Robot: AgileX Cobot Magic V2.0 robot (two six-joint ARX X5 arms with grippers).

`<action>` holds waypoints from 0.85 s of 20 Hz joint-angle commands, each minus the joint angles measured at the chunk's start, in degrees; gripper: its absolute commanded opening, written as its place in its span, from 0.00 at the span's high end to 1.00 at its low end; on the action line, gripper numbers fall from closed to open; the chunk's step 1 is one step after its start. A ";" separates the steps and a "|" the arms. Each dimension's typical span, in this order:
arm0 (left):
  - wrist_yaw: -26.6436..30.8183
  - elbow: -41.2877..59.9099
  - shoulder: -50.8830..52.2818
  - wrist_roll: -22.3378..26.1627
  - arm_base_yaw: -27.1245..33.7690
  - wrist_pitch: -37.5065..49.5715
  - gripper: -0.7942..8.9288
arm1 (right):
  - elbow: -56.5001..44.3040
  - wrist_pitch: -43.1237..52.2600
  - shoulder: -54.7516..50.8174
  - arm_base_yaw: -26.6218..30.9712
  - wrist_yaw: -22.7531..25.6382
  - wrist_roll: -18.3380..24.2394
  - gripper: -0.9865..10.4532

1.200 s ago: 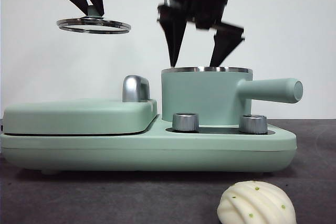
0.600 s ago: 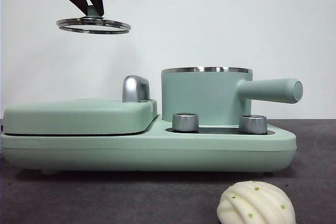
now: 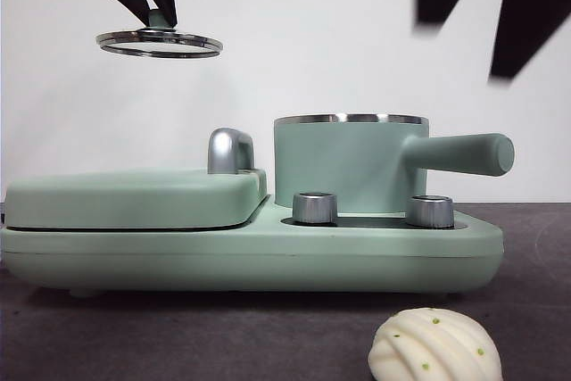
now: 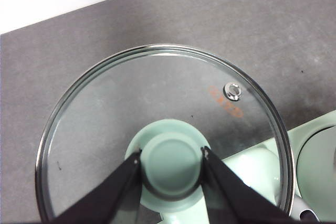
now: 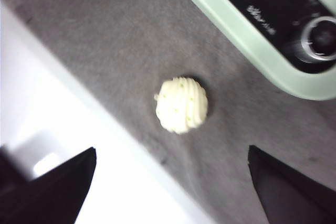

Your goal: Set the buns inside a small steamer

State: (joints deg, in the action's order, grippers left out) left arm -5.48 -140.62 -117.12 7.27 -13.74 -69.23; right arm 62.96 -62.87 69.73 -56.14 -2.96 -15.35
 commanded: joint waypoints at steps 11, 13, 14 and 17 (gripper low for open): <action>-0.07 -2.36 0.59 -0.90 -0.15 1.14 0.84 | -16.94 21.57 5.81 -2.54 0.00 -8.13 0.51; -0.07 -2.36 0.59 -0.90 -0.15 1.11 0.84 | -16.94 22.51 7.78 -2.47 0.07 -7.96 0.55; -0.07 -2.36 0.59 -0.90 -0.15 1.11 0.84 | -16.94 22.84 8.94 -2.25 0.24 -7.87 0.55; -0.07 -2.36 0.59 -0.90 -0.15 1.09 0.84 | -16.94 24.68 12.09 -1.62 0.26 -7.76 0.56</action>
State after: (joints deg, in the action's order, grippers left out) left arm -5.50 -140.62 -117.12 6.59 -13.74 -69.23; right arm 45.67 -38.46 81.12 -57.25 -2.96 -22.81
